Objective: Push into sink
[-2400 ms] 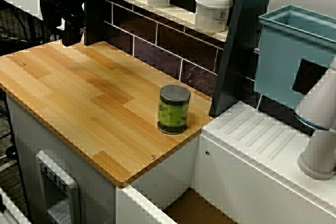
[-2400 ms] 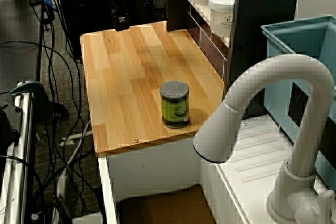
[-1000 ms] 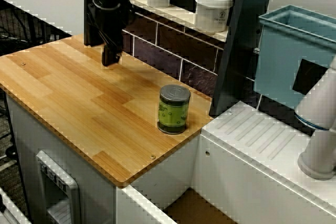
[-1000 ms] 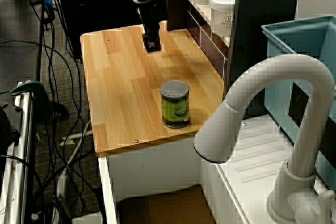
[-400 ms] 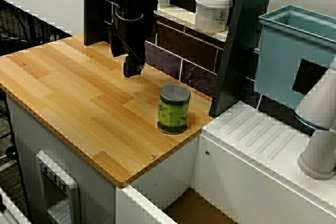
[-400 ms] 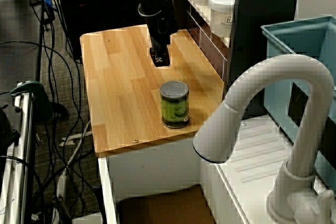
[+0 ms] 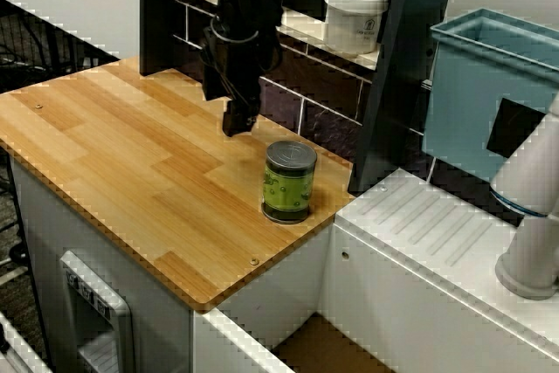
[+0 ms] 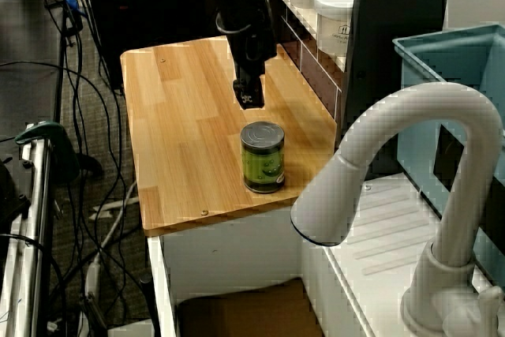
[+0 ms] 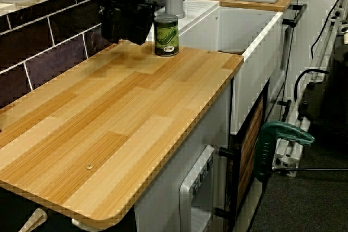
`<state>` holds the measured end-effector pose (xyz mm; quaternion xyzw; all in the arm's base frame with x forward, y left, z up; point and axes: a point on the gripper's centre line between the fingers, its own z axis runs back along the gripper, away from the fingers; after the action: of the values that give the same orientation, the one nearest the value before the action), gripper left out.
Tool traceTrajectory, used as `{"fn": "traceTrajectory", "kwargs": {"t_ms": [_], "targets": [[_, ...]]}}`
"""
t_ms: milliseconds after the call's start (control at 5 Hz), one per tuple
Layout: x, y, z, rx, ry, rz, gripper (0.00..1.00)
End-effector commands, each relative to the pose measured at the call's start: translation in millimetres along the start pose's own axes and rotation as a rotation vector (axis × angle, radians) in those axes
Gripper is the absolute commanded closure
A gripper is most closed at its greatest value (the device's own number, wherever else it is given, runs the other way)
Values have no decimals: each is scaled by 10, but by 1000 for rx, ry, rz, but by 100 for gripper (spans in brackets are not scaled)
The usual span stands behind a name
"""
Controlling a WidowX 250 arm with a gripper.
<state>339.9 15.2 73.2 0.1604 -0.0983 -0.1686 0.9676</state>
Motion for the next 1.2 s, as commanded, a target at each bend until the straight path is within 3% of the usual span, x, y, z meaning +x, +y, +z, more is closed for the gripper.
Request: {"fn": "traceTrajectory", "kwargs": {"t_ms": [0, 1000], "targets": [[169, -163, 128, 21, -39, -19, 0], [107, -575, 233, -11, -35, -62, 0]]}}
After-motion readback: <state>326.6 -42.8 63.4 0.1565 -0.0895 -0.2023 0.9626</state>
